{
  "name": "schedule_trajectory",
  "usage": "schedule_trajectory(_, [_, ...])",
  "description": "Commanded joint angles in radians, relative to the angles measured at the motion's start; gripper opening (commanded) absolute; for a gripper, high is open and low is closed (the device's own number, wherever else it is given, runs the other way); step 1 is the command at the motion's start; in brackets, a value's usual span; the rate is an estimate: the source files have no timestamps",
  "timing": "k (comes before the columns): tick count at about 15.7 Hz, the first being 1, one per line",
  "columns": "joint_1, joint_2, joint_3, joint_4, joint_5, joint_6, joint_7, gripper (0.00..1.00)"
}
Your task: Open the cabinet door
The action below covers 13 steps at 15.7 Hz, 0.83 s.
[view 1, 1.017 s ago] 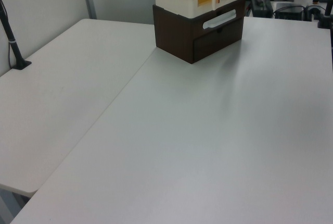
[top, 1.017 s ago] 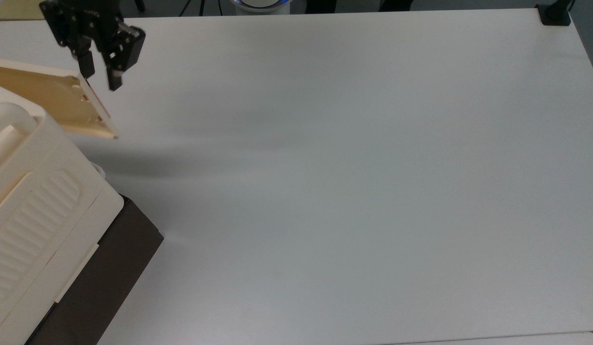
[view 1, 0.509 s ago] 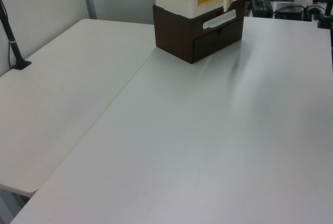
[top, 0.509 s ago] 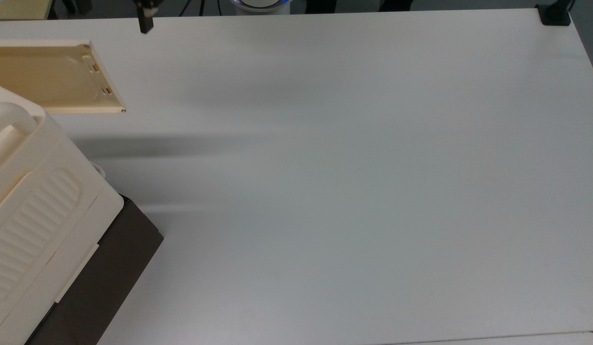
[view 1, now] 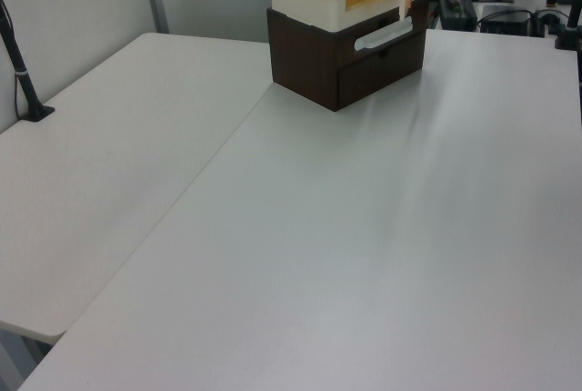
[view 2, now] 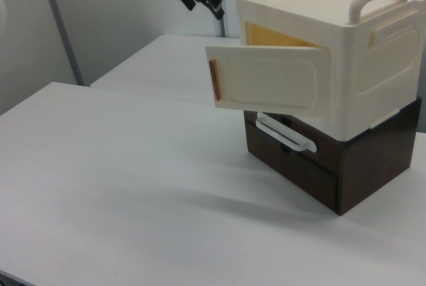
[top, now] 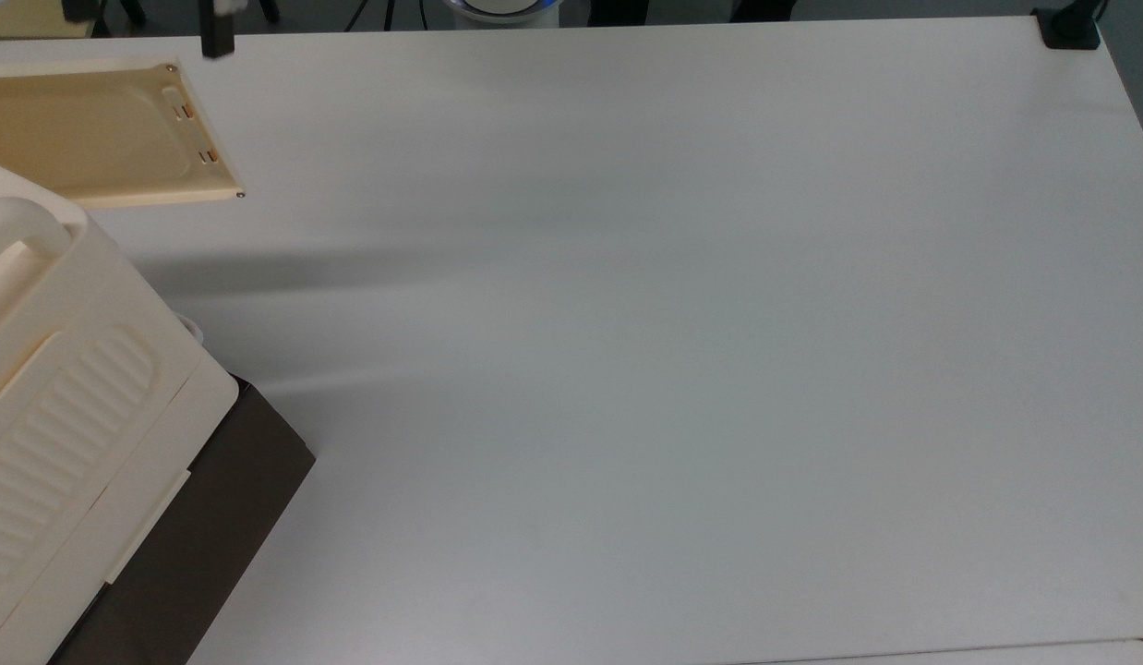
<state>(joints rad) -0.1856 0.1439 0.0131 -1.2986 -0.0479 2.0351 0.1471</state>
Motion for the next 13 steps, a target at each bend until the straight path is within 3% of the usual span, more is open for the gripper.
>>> schedule_trajectory(1, [0.002,0.052,-0.005,-0.024,0.019,0.082,-0.027,1.00])
schedule_trajectory(5, [-0.009,0.043,-0.021,-0.044,0.006,-0.008,-0.131,1.00])
schedule_trajectory(10, [-0.044,0.000,-0.044,-0.038,0.006,-0.270,-0.435,1.00])
schedule_trajectory(13, [-0.037,-0.003,-0.030,-0.036,0.019,-0.305,-0.436,1.00])
